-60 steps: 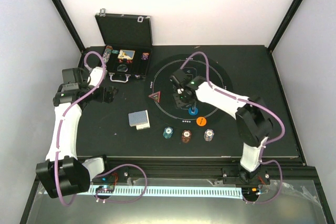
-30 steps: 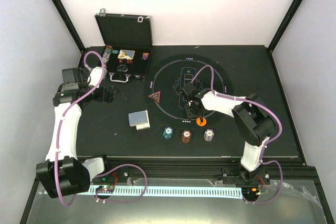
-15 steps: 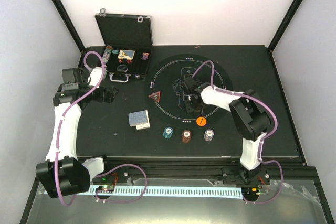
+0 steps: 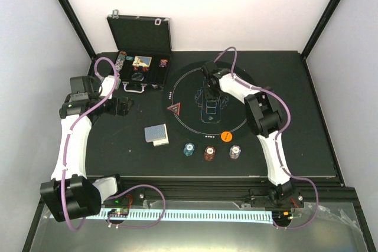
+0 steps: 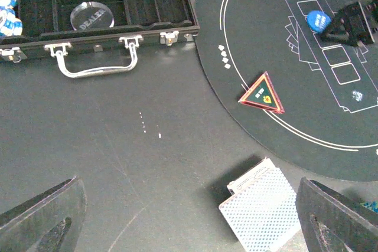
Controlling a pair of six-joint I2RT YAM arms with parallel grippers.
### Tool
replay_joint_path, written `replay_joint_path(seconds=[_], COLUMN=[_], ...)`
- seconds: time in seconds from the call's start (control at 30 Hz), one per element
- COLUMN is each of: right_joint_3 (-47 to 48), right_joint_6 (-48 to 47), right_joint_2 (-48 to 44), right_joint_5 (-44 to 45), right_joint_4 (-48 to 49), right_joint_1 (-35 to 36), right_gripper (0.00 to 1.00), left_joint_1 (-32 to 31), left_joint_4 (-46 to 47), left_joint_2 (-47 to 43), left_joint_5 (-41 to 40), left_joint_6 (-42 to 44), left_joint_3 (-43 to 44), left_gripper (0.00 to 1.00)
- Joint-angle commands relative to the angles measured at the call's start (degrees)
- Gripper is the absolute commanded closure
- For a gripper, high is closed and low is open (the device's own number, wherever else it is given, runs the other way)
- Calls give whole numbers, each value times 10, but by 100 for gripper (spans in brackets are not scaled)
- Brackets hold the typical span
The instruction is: Distribute texas hold em gaming equipment
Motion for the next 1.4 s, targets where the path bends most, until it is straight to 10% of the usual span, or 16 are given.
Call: replay_joint_path(seconds=[0.0, 0.43, 0.7, 0.93, 1.37], right_joint_3=[102, 344, 314, 110, -380], right_joint_6=[-15, -21, -26, -39, 33], right_joint_2=[73, 210, 153, -20, -315], right_joint_5=[24, 8, 19, 52, 24], right_joint_4=[-33, -86, -88, -49, 53], right_joint_1=[-8, -27, -26, 3, 101], right_gripper=[66, 65, 52, 28, 32], left_joint_1=[5, 6, 6, 6, 6], left_joint_4=[-26, -33, -34, -42, -38], left_joint_2=[13, 27, 27, 19, 22], left_joint_5=[12, 4, 5, 9, 50], left_joint_6=[-2, -1, -4, -3, 0], left_joint_3=[30, 39, 43, 52, 50], left_gripper=[1, 1, 1, 1, 1])
